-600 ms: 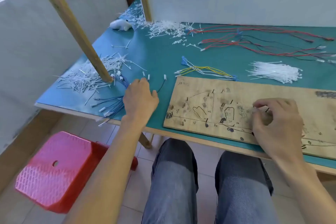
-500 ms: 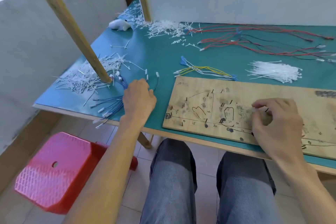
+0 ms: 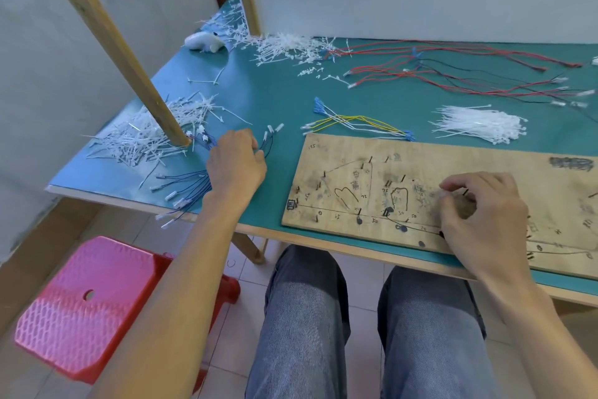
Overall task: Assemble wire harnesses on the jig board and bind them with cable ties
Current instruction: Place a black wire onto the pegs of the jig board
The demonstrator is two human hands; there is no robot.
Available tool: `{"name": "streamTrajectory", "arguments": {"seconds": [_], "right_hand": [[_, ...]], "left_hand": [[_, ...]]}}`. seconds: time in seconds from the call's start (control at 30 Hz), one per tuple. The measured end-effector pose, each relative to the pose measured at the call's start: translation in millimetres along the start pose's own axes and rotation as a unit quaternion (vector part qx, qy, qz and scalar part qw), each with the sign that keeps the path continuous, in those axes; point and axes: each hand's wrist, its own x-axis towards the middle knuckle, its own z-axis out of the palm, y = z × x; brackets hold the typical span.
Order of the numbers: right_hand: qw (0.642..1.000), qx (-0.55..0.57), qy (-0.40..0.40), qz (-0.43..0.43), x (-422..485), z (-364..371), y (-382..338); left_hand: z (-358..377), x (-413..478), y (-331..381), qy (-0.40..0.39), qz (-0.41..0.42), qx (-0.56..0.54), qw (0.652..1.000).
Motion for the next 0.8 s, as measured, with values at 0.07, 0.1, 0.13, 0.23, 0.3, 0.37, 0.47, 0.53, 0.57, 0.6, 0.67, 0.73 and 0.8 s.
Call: {"name": "streamTrajectory", "arguments": {"seconds": [0.07, 0.1, 0.13, 0.23, 0.3, 0.37, 0.47, 0.53, 0.57, 0.6, 0.67, 0.73, 0.8], "right_hand": [[1.000, 0.003, 0.003, -0.001, -0.1, 0.5, 0.4], [1.000, 0.004, 0.005, 0.001, -0.5, 0.6, 0.4], [1.000, 0.006, 0.006, 0.002, -0.4, 0.6, 0.3], [1.000, 0.009, 0.003, 0.005, -0.6, 0.6, 0.0], [1.000, 0.012, -0.002, 0.007, -0.7, -0.1, -0.4], [1.000, 0.013, -0.006, 0.012, -1.0, -0.6, -0.2], [1.000, 0.007, -0.011, 0.013, -0.7, -0.9, -0.6], [1.000, 0.005, -0.012, 0.014, -0.6, -1.4, -0.5], [1.000, 0.005, -0.013, 0.015, -0.8, -1.4, -0.3], [1.000, 0.007, -0.014, 0.016, -1.0, -1.6, -0.2], [1.000, 0.008, -0.013, 0.017, -1.0, -2.3, -0.1], [1.000, 0.008, -0.012, 0.018, -0.8, -2.1, -0.3], [1.000, 0.008, -0.013, 0.018, -0.7, -1.7, -0.2]], "left_hand": [[2.1, 1.7, 0.6, -0.004, 0.016, 0.026, 1.000], [3.5, 3.0, 0.6, -0.006, 0.024, 0.044, 0.999], [4.1, 4.6, 1.1, -0.008, 0.032, 0.065, 0.997], [4.0, 9.6, 1.2, -0.021, 0.065, 0.126, 0.990], [3.0, 11.9, 2.1, -0.033, 0.087, 0.163, 0.982], [2.2, 14.2, 3.6, -0.034, 0.094, 0.171, 0.980], [1.7, 17.6, 4.3, 0.018, 0.092, 0.139, 0.986], [1.3, 17.9, 5.6, 0.071, 0.103, 0.111, 0.986], [1.5, 17.2, 6.4, 0.097, 0.109, 0.092, 0.985], [1.6, 16.6, 7.4, 0.118, 0.114, 0.072, 0.984], [2.3, 15.4, 9.5, 0.147, 0.119, 0.038, 0.981], [3.8, 15.4, 11.0, 0.161, 0.125, 0.020, 0.979], [7.0, 15.4, 10.1, 0.161, 0.127, 0.029, 0.978]]}}
